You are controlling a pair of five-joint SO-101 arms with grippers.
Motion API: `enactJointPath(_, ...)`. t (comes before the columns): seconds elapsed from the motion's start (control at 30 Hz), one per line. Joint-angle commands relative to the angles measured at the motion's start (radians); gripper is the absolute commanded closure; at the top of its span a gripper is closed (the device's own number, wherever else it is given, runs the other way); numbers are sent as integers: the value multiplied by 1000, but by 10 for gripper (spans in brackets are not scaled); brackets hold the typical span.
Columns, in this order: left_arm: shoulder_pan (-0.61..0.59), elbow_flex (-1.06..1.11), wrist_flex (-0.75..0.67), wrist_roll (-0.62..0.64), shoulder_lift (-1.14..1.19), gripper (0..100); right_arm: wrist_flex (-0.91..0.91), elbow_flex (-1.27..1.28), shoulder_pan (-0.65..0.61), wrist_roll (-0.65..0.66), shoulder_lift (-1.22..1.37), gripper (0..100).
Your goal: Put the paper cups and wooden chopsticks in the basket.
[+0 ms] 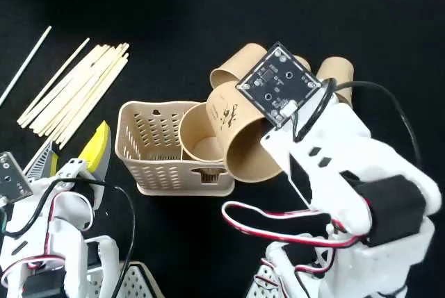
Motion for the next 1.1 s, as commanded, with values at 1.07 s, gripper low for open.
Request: enactJointPath(1.07,5,1,-18,2,8,661,37,38,-84,-98,166,987)
